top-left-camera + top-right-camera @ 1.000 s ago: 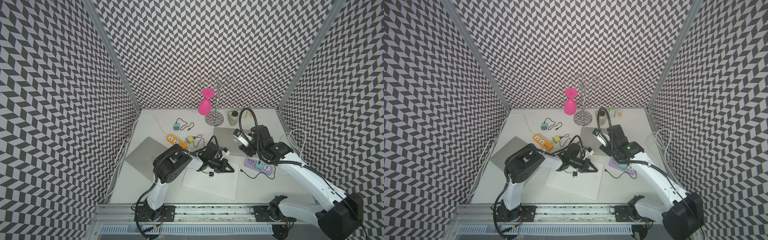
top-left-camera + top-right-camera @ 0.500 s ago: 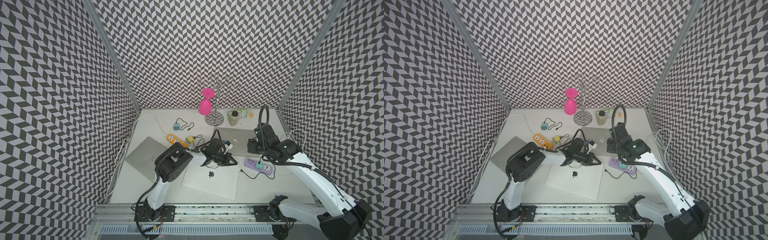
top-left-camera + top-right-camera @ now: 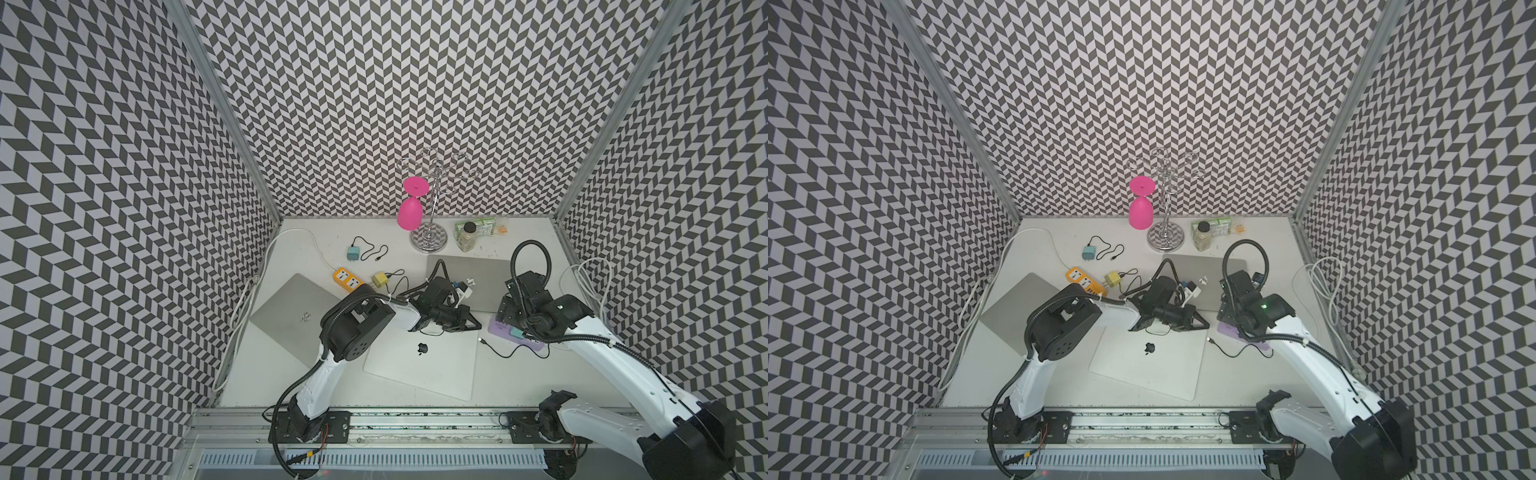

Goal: Unplug the laptop charger
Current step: Remove the plug from the socket.

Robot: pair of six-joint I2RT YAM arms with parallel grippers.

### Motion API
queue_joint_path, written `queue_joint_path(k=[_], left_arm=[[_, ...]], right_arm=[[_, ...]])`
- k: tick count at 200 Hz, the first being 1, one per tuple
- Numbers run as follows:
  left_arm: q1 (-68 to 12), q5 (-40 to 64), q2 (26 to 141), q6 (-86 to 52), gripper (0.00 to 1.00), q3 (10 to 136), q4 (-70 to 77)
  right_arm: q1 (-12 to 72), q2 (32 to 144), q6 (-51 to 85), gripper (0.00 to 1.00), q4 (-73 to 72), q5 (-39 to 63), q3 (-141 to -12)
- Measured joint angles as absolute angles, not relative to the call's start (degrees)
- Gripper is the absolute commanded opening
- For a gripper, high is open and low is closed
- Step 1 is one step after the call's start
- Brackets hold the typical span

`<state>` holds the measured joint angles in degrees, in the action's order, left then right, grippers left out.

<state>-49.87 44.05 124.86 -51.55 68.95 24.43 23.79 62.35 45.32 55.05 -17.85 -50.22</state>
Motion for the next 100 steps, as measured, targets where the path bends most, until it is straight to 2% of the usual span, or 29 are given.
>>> queue_joint_path(k=[52, 100], left_arm=[[-51.4, 44.5, 126.8, -53.1, 0.00, 72.4, 26.6], [-51.6, 44.7, 128.8, -53.9, 0.00, 74.5, 27.1]], right_arm=[[18.8, 61.5, 45.2, 0.83, 51.3, -16.9, -46.2], [17.8, 62.0, 43.7, 0.78, 47.7, -16.0, -43.9]])
